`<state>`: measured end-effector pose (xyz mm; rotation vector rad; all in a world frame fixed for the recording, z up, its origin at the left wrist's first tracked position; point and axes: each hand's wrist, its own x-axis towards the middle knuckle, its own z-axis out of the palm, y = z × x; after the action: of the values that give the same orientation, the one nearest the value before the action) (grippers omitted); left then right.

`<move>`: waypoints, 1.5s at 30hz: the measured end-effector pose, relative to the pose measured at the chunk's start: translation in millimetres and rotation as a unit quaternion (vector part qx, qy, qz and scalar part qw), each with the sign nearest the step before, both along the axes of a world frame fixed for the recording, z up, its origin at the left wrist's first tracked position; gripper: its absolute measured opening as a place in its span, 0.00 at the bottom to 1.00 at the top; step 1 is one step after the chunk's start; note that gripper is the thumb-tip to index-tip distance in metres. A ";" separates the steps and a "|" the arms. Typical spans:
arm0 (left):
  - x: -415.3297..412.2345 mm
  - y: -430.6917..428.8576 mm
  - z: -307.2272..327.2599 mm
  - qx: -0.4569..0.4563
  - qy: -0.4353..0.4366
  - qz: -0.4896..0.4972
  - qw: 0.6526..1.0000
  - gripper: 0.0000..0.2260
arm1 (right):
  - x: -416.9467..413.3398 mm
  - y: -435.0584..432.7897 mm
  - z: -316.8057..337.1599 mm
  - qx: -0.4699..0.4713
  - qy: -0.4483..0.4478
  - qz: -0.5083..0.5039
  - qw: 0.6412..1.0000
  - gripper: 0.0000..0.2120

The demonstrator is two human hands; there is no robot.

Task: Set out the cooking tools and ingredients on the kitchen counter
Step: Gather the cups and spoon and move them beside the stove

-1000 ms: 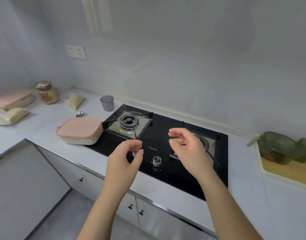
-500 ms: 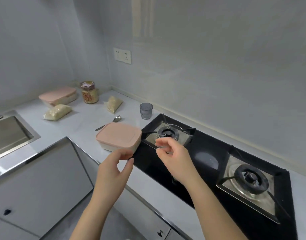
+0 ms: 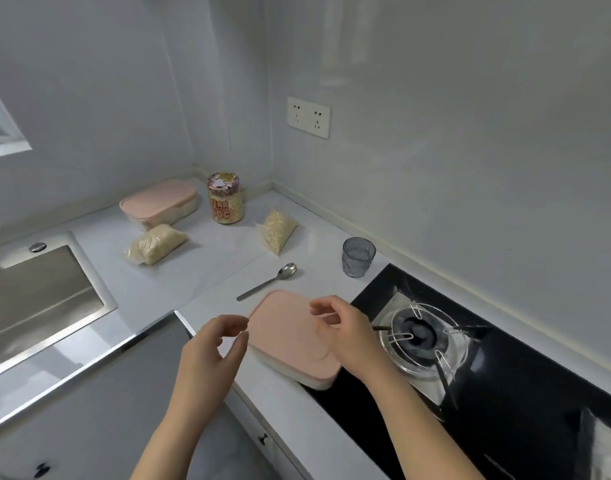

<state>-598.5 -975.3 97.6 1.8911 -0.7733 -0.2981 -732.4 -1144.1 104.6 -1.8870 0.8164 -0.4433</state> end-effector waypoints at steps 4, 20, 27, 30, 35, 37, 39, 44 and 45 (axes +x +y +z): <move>50.9 -8.3 -17.7 0.018 0.029 0.029 0.999 0.09 | 52.7 -13.6 -9.6 0.001 0.034 0.024 0.999 0.10; 354.4 -42.6 -96.2 0.168 0.051 0.070 0.982 0.07 | 300.5 -102.7 -84.6 -0.015 0.240 -0.092 0.966 0.11; 422.5 -60.1 -114.0 0.221 0.056 0.087 0.970 0.06 | 353.5 -128.4 -106.3 -0.034 0.316 -0.115 0.941 0.15; 431.0 -69.8 -119.3 0.236 0.045 0.062 0.969 0.05 | 361.5 -131.4 -116.1 -0.064 0.368 -0.083 0.924 0.16; 417.7 -98.3 -123.1 0.242 0.028 -0.022 0.970 0.04 | 341.4 -130.8 -119.4 -0.185 0.541 0.038 0.820 0.17; 405.0 -111.5 -126.2 0.240 0.037 -0.055 0.969 0.04 | 322.8 -132.5 -123.3 -0.219 0.562 0.102 0.791 0.16; 390.7 -124.1 -128.0 0.246 0.038 -0.086 0.965 0.04 | 306.1 -136.0 -126.0 -0.247 0.556 0.142 0.781 0.15; 358.9 -147.4 -126.5 0.242 0.028 -0.135 0.960 0.04 | 290.0 -141.3 -135.4 -0.332 0.524 0.209 0.756 0.13; 354.3 -151.5 -125.1 0.240 0.024 -0.143 0.960 0.04 | 288.2 -142.6 -137.2 -0.340 0.514 0.214 0.757 0.12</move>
<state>-244.2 -1126.8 -27.5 2.2073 -1.0097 -0.7693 -444.2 -1286.6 -32.6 -2.9503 0.8969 0.8098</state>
